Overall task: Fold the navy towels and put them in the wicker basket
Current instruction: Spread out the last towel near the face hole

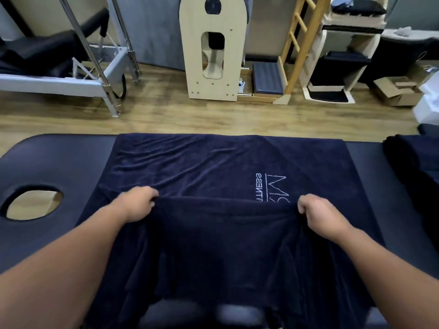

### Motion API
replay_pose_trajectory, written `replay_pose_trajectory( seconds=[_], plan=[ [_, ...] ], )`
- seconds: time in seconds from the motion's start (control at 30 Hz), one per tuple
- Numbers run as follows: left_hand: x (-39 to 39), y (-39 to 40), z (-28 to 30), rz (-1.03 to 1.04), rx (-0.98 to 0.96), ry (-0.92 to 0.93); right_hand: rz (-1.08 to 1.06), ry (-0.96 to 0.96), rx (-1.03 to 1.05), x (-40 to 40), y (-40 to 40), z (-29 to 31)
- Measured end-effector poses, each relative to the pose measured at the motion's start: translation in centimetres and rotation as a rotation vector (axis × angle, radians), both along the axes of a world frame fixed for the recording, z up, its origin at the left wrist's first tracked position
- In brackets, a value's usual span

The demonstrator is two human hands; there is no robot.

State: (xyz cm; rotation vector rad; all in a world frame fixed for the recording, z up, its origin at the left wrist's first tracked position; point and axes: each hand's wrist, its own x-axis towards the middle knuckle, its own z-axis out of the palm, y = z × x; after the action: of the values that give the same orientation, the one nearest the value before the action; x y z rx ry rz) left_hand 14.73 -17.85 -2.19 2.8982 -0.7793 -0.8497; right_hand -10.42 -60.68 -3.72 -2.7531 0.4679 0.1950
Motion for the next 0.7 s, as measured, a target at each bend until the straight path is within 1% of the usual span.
replay_pose_trajectory(
  seconds=[0.07, 0.1, 0.13, 0.17, 0.23, 0.3, 0.33, 0.4, 0.5, 0.63, 0.7],
  plan=[
    [0.7, -2.4, 0.6, 0.004, 0.065, -0.231, -0.039, -0.024, -0.083, 3.6, -1.2, -0.1],
    [0.7, -3.6, 0.7, 0.005, 0.063, -0.29, -0.069, -0.004, -0.119, 5.2, -1.4, -0.2],
    [0.4, -4.6, 0.6, -0.007, 0.055, -0.296, -0.097, 0.046, -0.132, 6.5, -1.2, -0.3],
    [-0.1, -5.5, 0.3, -0.042, 0.049, -0.264, -0.109, 0.109, -0.131, 7.3, -0.9, -0.7],
    [-1.8, -6.8, -0.3, -0.151, 0.045, -0.134, -0.078, 0.176, -0.193, 7.5, 0.4, -1.8],
    [-4.0, -7.5, -0.8, -0.244, 0.093, -0.003, -0.027, 0.114, -0.325, 6.3, 1.7, -3.6],
    [-5.1, -7.5, -1.0, -0.286, 0.13, 0.018, -0.015, 0.06, -0.36, 5.4, 2.3, -4.4],
    [-7.2, -7.4, -1.5, -0.346, 0.2, -0.032, -0.031, -0.061, -0.375, 3.4, 3.2, -5.7],
    [-9.6, -6.8, -2.1, -0.391, 0.209, -0.106, -0.062, -0.153, -0.341, 0.7, 4.5, -6.3],
    [-11.8, -5.9, -2.7, -0.508, 0.195, -0.197, -0.054, -0.261, -0.239, -2.6, 7.3, -5.1],
    [-12.7, -5.2, -3.1, -0.537, 0.193, -0.227, -0.006, -0.253, -0.238, -4.6, 9.0, -4.3]
  ],
)
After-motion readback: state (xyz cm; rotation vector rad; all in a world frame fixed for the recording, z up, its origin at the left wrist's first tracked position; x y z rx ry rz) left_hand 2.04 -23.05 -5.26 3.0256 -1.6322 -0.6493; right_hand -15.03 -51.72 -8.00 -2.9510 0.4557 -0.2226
